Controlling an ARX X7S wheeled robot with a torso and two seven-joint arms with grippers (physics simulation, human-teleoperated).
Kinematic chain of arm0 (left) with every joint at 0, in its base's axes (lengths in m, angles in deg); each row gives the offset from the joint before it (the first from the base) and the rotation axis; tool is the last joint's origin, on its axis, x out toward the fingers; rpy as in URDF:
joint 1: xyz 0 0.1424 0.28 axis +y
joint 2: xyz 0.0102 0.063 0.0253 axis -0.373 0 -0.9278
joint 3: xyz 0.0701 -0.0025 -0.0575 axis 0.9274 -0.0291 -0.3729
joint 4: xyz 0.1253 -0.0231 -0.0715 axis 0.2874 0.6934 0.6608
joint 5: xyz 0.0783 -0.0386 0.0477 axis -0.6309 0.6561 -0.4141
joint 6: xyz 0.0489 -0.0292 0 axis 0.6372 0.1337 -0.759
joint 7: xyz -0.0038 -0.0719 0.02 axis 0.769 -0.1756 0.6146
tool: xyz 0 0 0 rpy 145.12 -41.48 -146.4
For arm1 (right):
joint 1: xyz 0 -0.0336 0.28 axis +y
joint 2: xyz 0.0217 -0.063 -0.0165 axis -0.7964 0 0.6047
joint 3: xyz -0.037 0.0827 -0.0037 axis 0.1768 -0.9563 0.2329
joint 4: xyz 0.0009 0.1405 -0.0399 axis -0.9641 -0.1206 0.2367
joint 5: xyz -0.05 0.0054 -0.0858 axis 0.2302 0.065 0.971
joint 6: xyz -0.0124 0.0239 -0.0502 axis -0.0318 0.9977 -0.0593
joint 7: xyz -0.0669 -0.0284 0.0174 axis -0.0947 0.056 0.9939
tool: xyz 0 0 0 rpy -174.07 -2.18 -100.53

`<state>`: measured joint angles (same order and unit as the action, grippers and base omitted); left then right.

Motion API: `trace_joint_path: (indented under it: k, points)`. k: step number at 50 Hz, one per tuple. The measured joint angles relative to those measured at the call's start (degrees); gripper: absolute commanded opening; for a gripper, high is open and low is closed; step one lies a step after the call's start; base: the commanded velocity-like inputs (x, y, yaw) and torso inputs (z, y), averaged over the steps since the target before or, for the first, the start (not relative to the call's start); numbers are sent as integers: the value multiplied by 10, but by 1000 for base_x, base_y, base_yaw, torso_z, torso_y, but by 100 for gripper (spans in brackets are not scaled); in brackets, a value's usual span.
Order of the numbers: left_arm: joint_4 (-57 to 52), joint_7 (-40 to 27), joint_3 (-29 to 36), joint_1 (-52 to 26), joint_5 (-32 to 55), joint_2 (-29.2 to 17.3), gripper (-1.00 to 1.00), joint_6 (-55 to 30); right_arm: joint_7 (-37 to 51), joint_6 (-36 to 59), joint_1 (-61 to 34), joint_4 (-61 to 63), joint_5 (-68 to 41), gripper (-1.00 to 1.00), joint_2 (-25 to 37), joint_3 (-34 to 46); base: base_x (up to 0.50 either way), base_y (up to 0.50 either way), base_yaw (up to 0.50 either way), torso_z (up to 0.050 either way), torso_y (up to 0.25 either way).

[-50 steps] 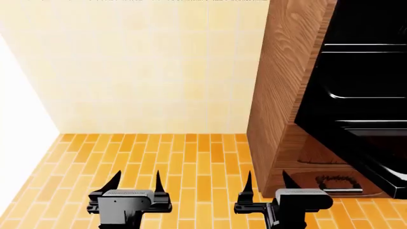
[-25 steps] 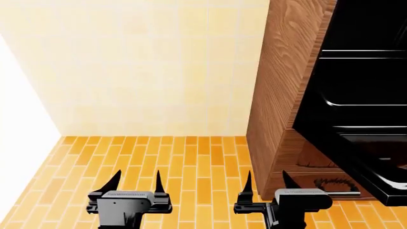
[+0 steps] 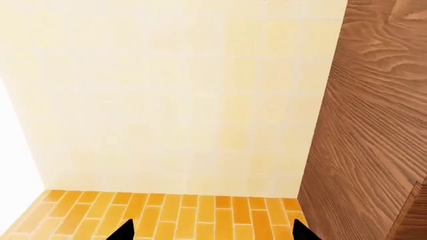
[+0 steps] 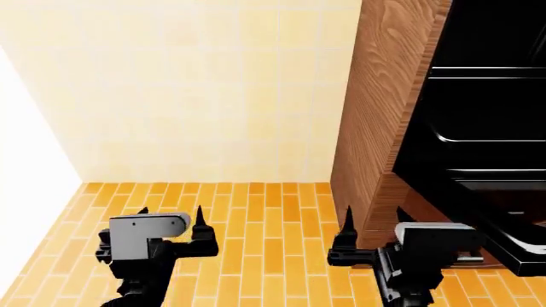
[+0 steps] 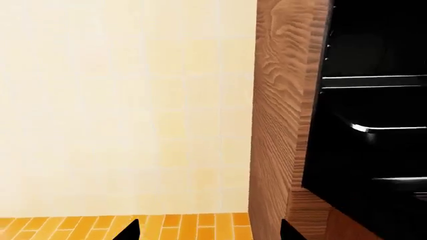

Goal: Fully slide the oven rack out.

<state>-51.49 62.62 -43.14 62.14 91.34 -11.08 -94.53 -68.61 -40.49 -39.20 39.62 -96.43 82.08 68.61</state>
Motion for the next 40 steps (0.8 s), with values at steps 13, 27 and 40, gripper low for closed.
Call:
trace_joint_path:
  k: [13, 27, 40]
  points:
    - [-148, -278, -125, -206, 400, -134, 100, -346, 238, 378, -196, 188, -450, 100, 93, -185, 0, 0, 0, 0, 0]
    - [-121, -620, -75, -412, 983, -353, 100, -324, 600, 370, -404, 187, -975, 100, 328, -138, 0, 0, 0, 0, 0]
    - [-101, -709, -18, -528, 1184, -443, 100, -282, 721, 323, -515, 201, -1173, 100, 463, -75, -14, -431, 0, 0, 0]
